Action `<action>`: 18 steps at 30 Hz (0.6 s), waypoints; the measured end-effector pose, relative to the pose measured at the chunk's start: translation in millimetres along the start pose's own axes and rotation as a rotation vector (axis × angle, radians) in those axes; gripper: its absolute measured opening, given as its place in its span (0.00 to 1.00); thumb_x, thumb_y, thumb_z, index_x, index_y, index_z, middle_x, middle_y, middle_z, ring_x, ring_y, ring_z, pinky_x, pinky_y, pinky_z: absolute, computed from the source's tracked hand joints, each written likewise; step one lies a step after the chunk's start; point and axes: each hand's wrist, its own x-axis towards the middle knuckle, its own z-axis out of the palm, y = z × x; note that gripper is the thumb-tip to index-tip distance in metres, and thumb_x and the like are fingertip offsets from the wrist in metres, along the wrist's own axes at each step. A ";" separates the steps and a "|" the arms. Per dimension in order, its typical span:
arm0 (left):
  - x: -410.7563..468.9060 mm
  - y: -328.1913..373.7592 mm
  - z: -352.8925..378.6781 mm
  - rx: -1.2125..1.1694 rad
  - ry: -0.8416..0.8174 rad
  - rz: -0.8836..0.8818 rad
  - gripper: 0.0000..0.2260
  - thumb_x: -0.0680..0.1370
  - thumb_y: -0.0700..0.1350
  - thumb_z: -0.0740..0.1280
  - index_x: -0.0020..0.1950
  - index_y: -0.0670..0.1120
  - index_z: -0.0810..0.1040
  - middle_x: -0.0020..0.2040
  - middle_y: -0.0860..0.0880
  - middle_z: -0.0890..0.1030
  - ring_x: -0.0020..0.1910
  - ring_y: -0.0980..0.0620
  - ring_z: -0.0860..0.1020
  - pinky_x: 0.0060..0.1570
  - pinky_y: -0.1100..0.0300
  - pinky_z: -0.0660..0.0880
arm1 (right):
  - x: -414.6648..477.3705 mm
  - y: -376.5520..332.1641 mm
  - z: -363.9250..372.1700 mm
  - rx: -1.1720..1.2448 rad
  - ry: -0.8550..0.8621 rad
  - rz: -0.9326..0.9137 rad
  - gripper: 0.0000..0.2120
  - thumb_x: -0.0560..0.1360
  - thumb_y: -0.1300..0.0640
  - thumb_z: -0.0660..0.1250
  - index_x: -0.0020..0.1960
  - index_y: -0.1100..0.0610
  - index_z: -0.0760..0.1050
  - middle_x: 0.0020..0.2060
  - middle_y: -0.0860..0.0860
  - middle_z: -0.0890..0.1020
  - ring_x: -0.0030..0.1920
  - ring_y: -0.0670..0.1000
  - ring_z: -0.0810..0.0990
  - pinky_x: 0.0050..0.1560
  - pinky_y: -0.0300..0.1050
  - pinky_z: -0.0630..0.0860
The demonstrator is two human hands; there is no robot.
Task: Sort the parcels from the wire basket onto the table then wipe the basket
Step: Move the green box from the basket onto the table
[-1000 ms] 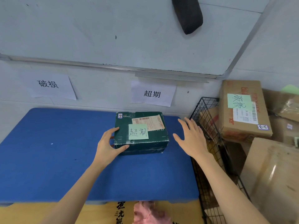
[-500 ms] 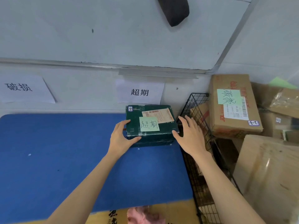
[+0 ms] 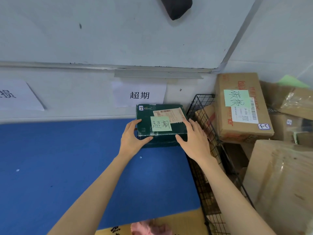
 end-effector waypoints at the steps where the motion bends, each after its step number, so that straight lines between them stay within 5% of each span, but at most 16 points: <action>1: 1.3 0.5 1.9 -0.003 -0.002 0.001 0.34 0.67 0.51 0.80 0.70 0.54 0.70 0.66 0.58 0.72 0.59 0.59 0.72 0.58 0.51 0.77 | 0.4 0.0 -0.1 0.002 0.000 0.004 0.33 0.80 0.43 0.62 0.79 0.51 0.54 0.79 0.54 0.58 0.79 0.57 0.53 0.75 0.58 0.56; 18: 11.1 12.7 16.5 0.022 -0.044 -0.005 0.34 0.69 0.53 0.78 0.72 0.54 0.68 0.69 0.57 0.71 0.62 0.58 0.72 0.56 0.62 0.68 | -5.6 0.7 -2.9 -0.011 0.018 -0.003 0.33 0.79 0.44 0.63 0.79 0.51 0.55 0.78 0.53 0.60 0.78 0.57 0.55 0.75 0.59 0.60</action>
